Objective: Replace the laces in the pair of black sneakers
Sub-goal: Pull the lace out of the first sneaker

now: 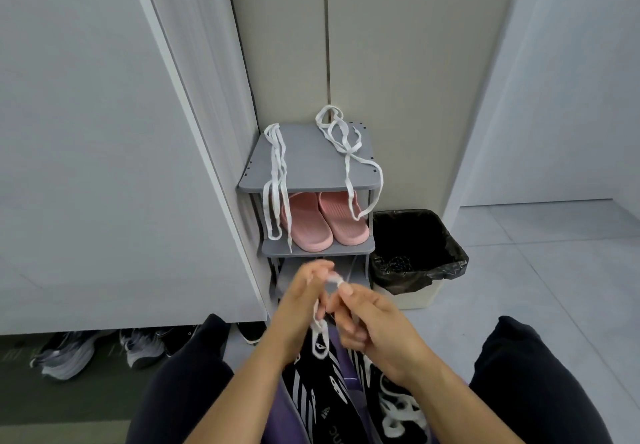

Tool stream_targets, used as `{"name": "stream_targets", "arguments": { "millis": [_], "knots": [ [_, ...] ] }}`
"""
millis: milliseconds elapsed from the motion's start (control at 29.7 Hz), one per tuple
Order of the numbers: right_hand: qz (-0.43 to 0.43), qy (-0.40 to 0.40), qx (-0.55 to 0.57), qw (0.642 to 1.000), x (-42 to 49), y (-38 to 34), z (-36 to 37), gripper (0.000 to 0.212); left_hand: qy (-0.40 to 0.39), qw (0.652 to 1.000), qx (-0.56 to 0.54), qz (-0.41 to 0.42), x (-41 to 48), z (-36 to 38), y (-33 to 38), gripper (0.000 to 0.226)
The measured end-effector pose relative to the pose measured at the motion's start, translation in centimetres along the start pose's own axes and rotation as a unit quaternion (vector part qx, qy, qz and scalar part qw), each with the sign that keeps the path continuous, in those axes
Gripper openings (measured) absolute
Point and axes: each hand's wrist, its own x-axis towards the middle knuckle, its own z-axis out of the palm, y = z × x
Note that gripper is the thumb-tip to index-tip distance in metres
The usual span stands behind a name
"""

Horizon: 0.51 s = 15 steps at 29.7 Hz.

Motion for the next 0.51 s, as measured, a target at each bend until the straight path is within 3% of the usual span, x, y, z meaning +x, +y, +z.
{"name": "stream_targets", "arguments": {
  "millis": [67,135,202,270,337,405,506],
  "knots": [
    [-0.03,0.01,0.036,0.999,-0.1,-0.5,0.4,0.028,-0.111,0.992,-0.048,-0.044,-1.5,1.4,-1.4,0.047],
    [-0.037,0.074,0.05,0.995,0.4,-1.1,-0.8,0.025,-0.157,0.985,-0.039,-0.057,-2.9,2.5,-2.2,0.054],
    [-0.032,0.145,0.054,0.987,1.1,-1.7,-3.2,0.028,-0.104,0.993,-0.005,-0.046,-3.3,2.4,-2.0,0.047],
    [-0.006,0.2,0.041,0.979,1.8,-1.5,-5.4,0.03,0.001,0.999,0.008,-0.035,-2.8,1.5,-0.7,0.044],
    [-0.002,0.215,-0.051,0.975,2.1,-0.2,-5.8,0.022,0.044,0.999,-0.015,-0.014,-2.1,1.0,1.0,0.038],
    [-0.019,0.164,-0.163,0.973,1.9,1.3,-4.2,0.01,0.028,0.998,-0.063,0.015,-1.7,1.3,2.9,0.035],
    [0.015,-0.015,-0.159,0.987,0.8,2.9,-1.1,0.025,0.036,0.992,-0.112,0.047,-1.0,1.7,5.5,0.031]
  ]
}}
